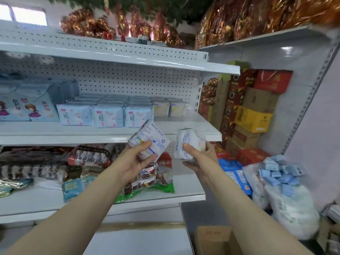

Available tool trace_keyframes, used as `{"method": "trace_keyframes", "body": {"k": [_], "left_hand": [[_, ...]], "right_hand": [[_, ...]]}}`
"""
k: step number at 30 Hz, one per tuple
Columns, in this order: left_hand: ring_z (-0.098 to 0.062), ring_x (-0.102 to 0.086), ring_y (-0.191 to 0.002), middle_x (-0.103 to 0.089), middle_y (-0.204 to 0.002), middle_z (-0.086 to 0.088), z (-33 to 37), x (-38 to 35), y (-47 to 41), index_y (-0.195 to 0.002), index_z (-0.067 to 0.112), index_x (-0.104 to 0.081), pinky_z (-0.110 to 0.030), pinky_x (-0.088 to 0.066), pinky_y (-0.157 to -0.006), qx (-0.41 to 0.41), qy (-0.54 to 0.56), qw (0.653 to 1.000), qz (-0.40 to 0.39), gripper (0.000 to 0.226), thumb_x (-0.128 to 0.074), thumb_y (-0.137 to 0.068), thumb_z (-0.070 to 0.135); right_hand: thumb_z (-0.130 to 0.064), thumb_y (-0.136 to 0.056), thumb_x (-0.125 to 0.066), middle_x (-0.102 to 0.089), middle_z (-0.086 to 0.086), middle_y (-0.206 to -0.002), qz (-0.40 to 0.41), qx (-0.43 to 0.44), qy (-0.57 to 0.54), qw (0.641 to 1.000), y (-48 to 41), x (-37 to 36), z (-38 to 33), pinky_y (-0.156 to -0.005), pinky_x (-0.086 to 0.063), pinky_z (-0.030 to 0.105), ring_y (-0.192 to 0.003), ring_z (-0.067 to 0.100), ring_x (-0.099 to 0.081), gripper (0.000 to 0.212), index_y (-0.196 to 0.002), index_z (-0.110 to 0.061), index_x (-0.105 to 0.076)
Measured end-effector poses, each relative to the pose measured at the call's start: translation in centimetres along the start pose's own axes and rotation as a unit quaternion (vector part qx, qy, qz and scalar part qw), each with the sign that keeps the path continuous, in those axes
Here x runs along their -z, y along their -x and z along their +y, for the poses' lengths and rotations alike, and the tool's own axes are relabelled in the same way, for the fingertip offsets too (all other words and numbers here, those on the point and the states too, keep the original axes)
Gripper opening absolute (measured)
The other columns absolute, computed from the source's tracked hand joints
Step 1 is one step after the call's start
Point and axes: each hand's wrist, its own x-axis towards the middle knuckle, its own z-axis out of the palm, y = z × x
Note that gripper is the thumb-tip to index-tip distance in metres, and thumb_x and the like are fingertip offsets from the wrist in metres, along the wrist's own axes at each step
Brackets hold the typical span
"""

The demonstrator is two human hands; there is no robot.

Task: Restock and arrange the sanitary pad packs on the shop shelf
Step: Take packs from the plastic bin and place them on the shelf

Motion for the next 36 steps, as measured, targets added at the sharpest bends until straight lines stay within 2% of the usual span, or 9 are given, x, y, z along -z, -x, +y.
{"method": "trace_keyframes", "body": {"k": [4,9,15,19,22,25,30,34,36], "left_hand": [[-0.026,-0.070,-0.107,-0.071,-0.122,-0.012,0.9,-1.7,-2.9,-0.132,0.014,-0.061,-0.031,-0.062,-0.062,-0.004,0.006,1.000,-0.010,0.065,-0.079,-0.070,0.020],[-0.032,-0.067,-0.113,-0.069,-0.125,-0.012,1.3,-3.5,-7.5,-0.131,0.014,-0.062,-0.041,-0.063,-0.070,0.013,0.033,0.999,-0.039,0.069,-0.077,-0.070,0.044],[-0.041,-0.064,-0.116,-0.069,-0.123,-0.015,2.3,-5.3,-13.7,-0.129,0.018,-0.063,-0.062,-0.051,-0.096,0.056,0.064,0.993,-0.082,0.083,-0.052,-0.075,0.081],[-0.034,-0.068,-0.108,-0.072,-0.117,-0.011,2.0,-5.9,-16.3,-0.121,0.015,-0.064,-0.060,-0.057,-0.083,0.038,0.033,0.997,-0.063,0.047,-0.056,-0.094,0.053],[-0.018,-0.066,-0.086,-0.070,-0.093,0.000,1.8,-6.5,-17.4,-0.096,0.022,-0.063,-0.037,-0.059,-0.060,-0.045,-0.080,0.996,-0.021,0.005,-0.065,-0.094,0.026],[-0.012,-0.066,-0.081,-0.068,-0.100,0.004,1.8,-6.8,-18.5,-0.108,0.025,-0.067,-0.033,-0.055,-0.064,-0.105,-0.125,0.987,-0.005,0.022,-0.072,-0.088,0.016],[-0.007,-0.067,-0.098,-0.064,-0.122,0.005,0.6,-7.4,-19.8,-0.113,0.032,-0.066,-0.021,-0.056,-0.070,-0.220,-0.195,0.956,0.008,0.044,-0.080,-0.079,0.007],[-0.003,-0.035,-0.143,-0.032,-0.160,0.009,-1.0,-7.2,-21.1,-0.116,0.039,-0.069,-0.031,-0.037,-0.115,-0.293,-0.364,0.882,0.065,0.055,-0.088,-0.072,0.013],[0.006,-0.022,-0.145,-0.023,-0.162,0.012,-1.7,-7.6,-21.1,-0.120,0.038,-0.068,-0.028,-0.025,-0.119,-0.305,-0.404,0.857,0.096,0.058,-0.089,-0.071,0.016]], "right_hand": [[-0.021,-0.071,-0.092,-0.038,-0.003,-0.156,-0.013,0.039,0.028,0.999,-2.2,0.2,-1.5,-0.074,-0.064,0.042,-0.099,0.025,-0.073,0.114,-0.153,-0.055,-0.019],[-0.022,-0.080,-0.086,-0.054,0.001,-0.140,0.006,0.052,0.030,0.998,-6.3,0.2,-3.2,-0.071,-0.064,0.040,-0.098,0.029,-0.073,0.073,-0.136,-0.049,-0.048],[-0.027,-0.081,-0.084,-0.059,0.001,-0.129,0.040,0.066,-0.005,0.997,-11.7,0.5,-4.7,-0.073,-0.063,0.043,-0.104,0.027,-0.071,0.070,-0.138,-0.036,-0.044],[-0.043,-0.081,-0.080,-0.064,0.004,-0.126,0.036,0.041,-0.031,0.998,-14.7,0.8,-4.9,-0.078,-0.062,0.047,-0.102,0.025,-0.072,0.069,-0.138,-0.036,-0.043],[-0.044,-0.076,-0.083,-0.064,0.004,-0.130,0.018,0.038,-0.038,0.998,-16.9,0.8,-4.8,-0.080,-0.062,0.048,-0.108,0.024,-0.071,0.079,-0.142,-0.032,-0.042],[-0.035,-0.071,-0.088,-0.065,0.006,-0.131,-0.007,0.046,-0.054,0.997,-19.3,0.9,-5.4,-0.081,-0.061,0.047,-0.108,0.024,-0.071,0.085,-0.144,-0.028,-0.043],[-0.029,-0.092,-0.070,-0.073,0.007,-0.119,-0.058,0.005,-0.119,0.991,-22.8,1.5,-6.9,-0.078,-0.062,0.042,-0.098,0.021,-0.074,0.045,-0.135,-0.021,-0.059],[-0.038,-0.095,-0.062,-0.069,0.014,-0.128,-0.090,-0.066,-0.179,0.978,-25.1,2.9,-7.8,-0.090,-0.059,0.048,-0.115,0.031,-0.066,0.045,-0.133,-0.015,-0.063],[-0.039,-0.098,-0.057,-0.070,0.016,-0.124,-0.106,-0.089,-0.209,0.968,-25.9,3.6,-8.0,-0.085,-0.061,0.048,-0.113,0.034,-0.066,0.044,-0.132,-0.013,-0.065]]}}
